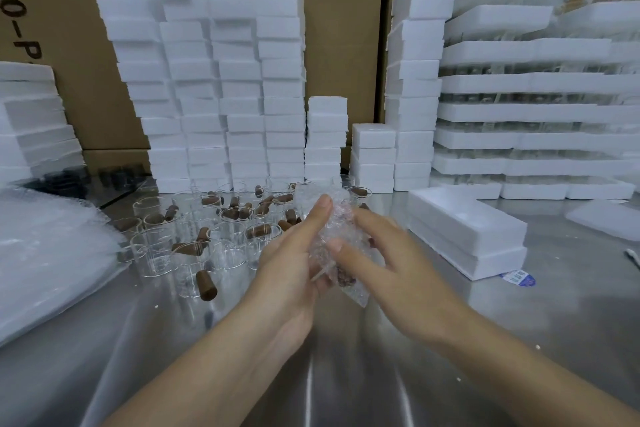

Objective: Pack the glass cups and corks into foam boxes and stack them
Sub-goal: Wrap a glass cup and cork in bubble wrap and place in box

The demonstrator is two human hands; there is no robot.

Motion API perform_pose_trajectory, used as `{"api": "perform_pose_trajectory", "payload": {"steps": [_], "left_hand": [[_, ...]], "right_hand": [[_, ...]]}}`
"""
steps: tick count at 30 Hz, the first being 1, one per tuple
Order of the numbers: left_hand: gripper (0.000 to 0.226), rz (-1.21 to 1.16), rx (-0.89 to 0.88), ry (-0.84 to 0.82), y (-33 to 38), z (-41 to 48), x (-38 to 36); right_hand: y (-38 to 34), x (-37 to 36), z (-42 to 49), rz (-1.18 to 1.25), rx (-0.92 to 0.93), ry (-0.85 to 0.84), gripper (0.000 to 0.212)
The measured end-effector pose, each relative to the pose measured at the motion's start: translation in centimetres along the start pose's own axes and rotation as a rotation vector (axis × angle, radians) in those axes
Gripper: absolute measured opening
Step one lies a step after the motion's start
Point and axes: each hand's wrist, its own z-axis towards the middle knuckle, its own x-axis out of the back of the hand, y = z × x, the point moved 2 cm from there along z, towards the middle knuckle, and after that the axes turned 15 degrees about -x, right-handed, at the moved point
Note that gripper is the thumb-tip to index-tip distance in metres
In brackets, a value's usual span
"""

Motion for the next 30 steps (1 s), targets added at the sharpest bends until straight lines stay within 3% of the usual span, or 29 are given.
{"api": "perform_pose_trajectory", "payload": {"steps": [6, 7, 10, 12, 14, 16, 20, 22, 25, 28, 30], "left_hand": [[0.065, 0.005, -0.065, 0.064, 0.2, -0.7, -0.6], [0.065, 0.02, -0.082, 0.07, 0.1, -0.8, -0.6], [0.058, 0.064, -0.095, 0.052, -0.4, -1.2, -0.8], [0.074, 0.079, -0.072, 0.068, -0.7, -1.4, -0.9], [0.082, 0.091, -0.054, 0.06, -0.7, -1.3, -0.9], [0.074, 0.077, -0.009, 0.036, -0.4, -1.1, -0.9], [0.058, -0.048, 0.058, 0.082, 0.2, -0.7, -0.8], [0.058, -0.139, 0.054, 0.102, 0.5, -0.1, -0.3], [0.084, -0.155, 0.016, 0.11, 0.9, 0.4, 0.3], [0.081, -0.167, 0.013, 0.074, 1.2, 0.9, 0.5], [0.079, -0.151, 0.027, 0.055, 1.4, 1.1, 0.6]], "right_hand": [[0.5, 0.7, -0.2, 0.072, -0.045, 0.336, 0.024], [0.4, 0.8, -0.1, 0.088, -0.047, 0.304, 0.021], [0.1, 0.3, -0.1, 0.207, -0.059, -0.035, 0.021], [0.2, 0.3, -0.1, 0.235, -0.065, -0.121, 0.025], [0.5, 0.7, 0.3, 0.252, -0.106, -0.128, 0.036], [0.8, 1.3, 0.7, 0.239, -0.142, -0.107, 0.047], [1.3, 3.1, 1.6, 0.19, -0.128, 0.093, 0.031], [2.6, 4.8, 2.4, 0.04, -0.117, 0.286, 0.025], [5.3, 7.7, 3.3, -0.419, -0.187, 0.498, 0.025], [7.9, 10.1, 4.0, -0.83, -0.408, 0.537, 0.048], [9.2, 11.2, 4.1, -0.945, -0.566, 0.476, 0.057]]}}
